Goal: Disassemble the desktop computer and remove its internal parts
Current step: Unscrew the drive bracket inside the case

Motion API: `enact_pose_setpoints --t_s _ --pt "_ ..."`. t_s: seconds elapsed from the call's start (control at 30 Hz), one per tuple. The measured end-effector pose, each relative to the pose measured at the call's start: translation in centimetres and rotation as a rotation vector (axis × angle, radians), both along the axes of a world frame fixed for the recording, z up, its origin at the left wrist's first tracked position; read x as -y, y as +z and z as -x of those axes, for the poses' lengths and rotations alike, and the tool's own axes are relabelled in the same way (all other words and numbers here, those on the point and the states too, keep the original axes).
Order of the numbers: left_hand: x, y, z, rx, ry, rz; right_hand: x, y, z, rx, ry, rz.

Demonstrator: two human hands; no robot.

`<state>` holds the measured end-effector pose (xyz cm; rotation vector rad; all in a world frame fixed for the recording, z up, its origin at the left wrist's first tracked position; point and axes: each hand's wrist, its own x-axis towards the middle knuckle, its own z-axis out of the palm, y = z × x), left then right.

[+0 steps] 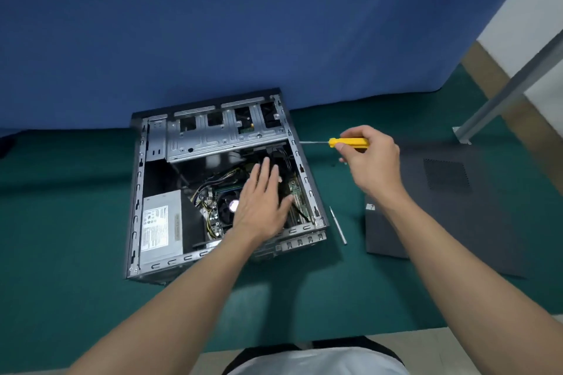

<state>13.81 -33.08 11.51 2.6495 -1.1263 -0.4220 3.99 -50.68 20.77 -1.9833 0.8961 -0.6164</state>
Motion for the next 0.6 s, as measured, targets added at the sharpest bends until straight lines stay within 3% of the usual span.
enact_pose_setpoints --t_s 0.23,0.6 --pt "2.3 1.6 -5.3 -0.099 0.087 -0.153 2.0 0.8 -4.7 -0.091 0.237 0.186" --pt "6.8 0.3 -7.6 -0.026 0.185 -0.286 8.5 -0.7 -12.6 -0.248 0.701 0.464"
